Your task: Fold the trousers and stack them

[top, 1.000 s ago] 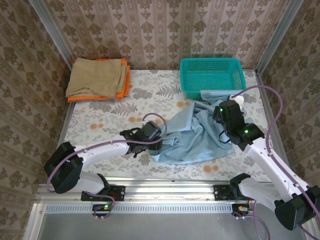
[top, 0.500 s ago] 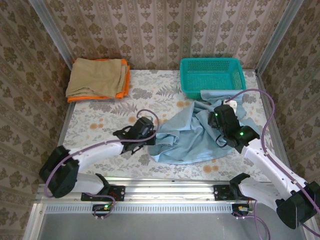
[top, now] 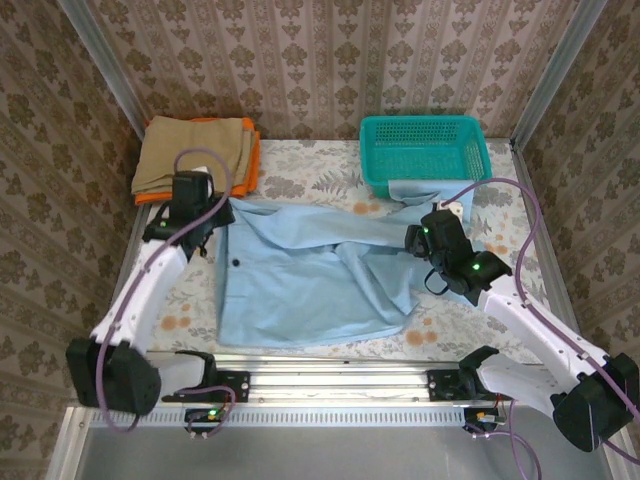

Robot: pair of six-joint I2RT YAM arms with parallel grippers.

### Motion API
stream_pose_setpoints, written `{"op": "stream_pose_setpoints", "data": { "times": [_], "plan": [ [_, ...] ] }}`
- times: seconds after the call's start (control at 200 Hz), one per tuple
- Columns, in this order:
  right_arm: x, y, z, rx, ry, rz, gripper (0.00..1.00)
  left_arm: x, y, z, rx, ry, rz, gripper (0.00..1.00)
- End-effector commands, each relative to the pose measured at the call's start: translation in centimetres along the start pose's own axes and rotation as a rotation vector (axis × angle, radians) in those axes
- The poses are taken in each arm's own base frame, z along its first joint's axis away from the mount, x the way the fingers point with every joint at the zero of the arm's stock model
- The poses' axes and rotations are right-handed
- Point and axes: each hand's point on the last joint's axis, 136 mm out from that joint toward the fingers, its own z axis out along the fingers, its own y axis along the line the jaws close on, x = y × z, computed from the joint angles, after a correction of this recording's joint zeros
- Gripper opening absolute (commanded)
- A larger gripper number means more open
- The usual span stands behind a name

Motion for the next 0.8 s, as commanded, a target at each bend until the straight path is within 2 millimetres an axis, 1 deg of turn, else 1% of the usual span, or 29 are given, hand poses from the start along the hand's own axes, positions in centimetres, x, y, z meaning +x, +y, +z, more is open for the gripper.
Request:
{"op": "stream_pose_setpoints", "data": {
  "times": [0.0, 0.015, 0.025, 0.04, 0.085, 0.105, 0.14, 0.165, 0.17, 0.18, 0.215, 0.25, 0.275, 0.31, 0.355, 0.395, 0.415, 0.48, 0.53, 0.54, 0.56, 0.63, 0.67, 0.705, 0.75, 0.795],
  "plan": [
    [0.4, 0.8, -0.2, -0.045, 0.008, 0.039, 0.66, -1.3, 4.1, 2.4, -0.111, 0.053, -0.035, 0.34],
    [0.5, 0.9, -0.2, -0.049, 0.01, 0.041, 0.66, -1.3, 4.5, 2.9, -0.116, 0.065, -0.047, 0.48],
    [0.4, 0.9, -0.3, -0.051, 0.009, 0.042, 0.67, -1.3, 4.9, 3.2, -0.122, 0.073, -0.055, 0.54],
    [0.5, 0.9, -0.3, -0.053, 0.009, 0.042, 0.67, -1.4, 5.3, 3.4, -0.128, 0.084, -0.07, 0.57],
    [0.6, 0.8, -0.4, -0.054, 0.012, 0.042, 0.67, -1.7, 6.3, 3.8, -0.144, 0.1, -0.094, 0.59],
    [0.6, 0.8, -0.5, -0.056, 0.012, 0.041, 0.67, -2.1, 6.7, 3.7, -0.161, 0.095, -0.098, 0.64],
    [0.7, 0.6, -0.6, -0.053, 0.014, 0.034, 0.67, -2.6, 7.2, 3.0, -0.182, 0.075, -0.105, 0.76],
    [0.8, 0.6, -0.7, -0.051, 0.016, 0.028, 0.67, -3.0, 7.2, 2.4, -0.183, 0.058, -0.111, 0.95],
    [0.8, 0.5, -0.7, -0.049, 0.016, 0.029, 0.67, -3.1, 7.1, 2.2, -0.181, 0.054, -0.113, 0.97],
    [0.9, 0.5, -0.7, -0.047, 0.018, 0.026, 0.67, -3.2, 7.0, 2.0, -0.176, 0.049, -0.115, 0.99],
    [0.9, 0.2, -0.8, -0.038, 0.017, 0.023, 0.68, -3.5, 6.3, 1.1, -0.149, 0.028, -0.119, 1.0],
    [1.1, 0.0, -0.7, -0.031, 0.019, 0.017, 0.68, -3.2, 5.5, 0.1, -0.12, 0.017, -0.121, 1.0],
    [1.2, -0.1, -0.7, -0.025, 0.019, 0.015, 0.68, -2.7, 4.7, -0.3, -0.092, 0.016, -0.12, 1.0],
    [1.3, -0.2, -0.6, -0.023, 0.019, 0.015, 0.69, -1.4, 3.2, -0.8, -0.048, 0.023, -0.106, 1.0],
    [1.5, -0.2, -0.4, -0.021, 0.024, 0.012, 0.69, 1.1, 1.1, -1.2, 0.002, 0.053, -0.077, 1.0],
    [1.7, -0.1, -0.2, -0.021, 0.031, 0.01, 0.69, 4.0, -0.7, -1.5, 0.044, 0.097, -0.045, 1.0],
    [1.8, -0.1, -0.1, -0.022, 0.035, 0.008, 0.69, 5.5, -1.2, -1.7, 0.052, 0.116, -0.034, 1.0],
    [2.2, 0.2, 0.3, -0.028, 0.051, 0.006, 0.69, 10.5, -2.1, -2.1, 0.066, 0.172, -0.032, 1.0],
    [2.4, 0.6, 0.6, -0.045, 0.063, 0.01, 0.69, 14.0, -2.3, -2.3, 0.087, 0.207, -0.082, 0.98],
    [2.5, 0.6, 0.6, -0.047, 0.066, 0.011, 0.69, 15.1, -2.7, -2.3, 0.102, 0.22, -0.077, 0.97],
    [2.6, 0.8, 0.8, -0.055, 0.071, 0.014, 0.69, 16.5, -3.0, -2.3, 0.122, 0.236, -0.093, 0.97],
    [2.8, 1.4, 1.2, -0.071, 0.085, 0.015, 0.69, 20.6, -3.8, -1.9, 0.178, 0.274, -0.156, 0.95],
    [2.9, 1.7, 1.4, -0.074, 0.091, 0.014, 0.68, 22.0, -3.9, -1.3, 0.187, 0.285, -0.168, 0.94],
    [2.9, 2.0, 1.7, -0.079, 0.099, 0.012, 0.68, 22.9, -3.9, -0.9, 0.187, 0.292, -0.172, 0.94],
    [3.0, 2.3, 1.9, -0.084, 0.11, 0.012, 0.68, 23.4, -3.8, -0.2, 0.181, 0.298, -0.179, 0.94],
    [3.1, 2.7, 2.1, -0.097, 0.122, 0.012, 0.69, 23.5, -3.7, 0.5, 0.173, 0.286, -0.176, 0.94]
  ]
}}
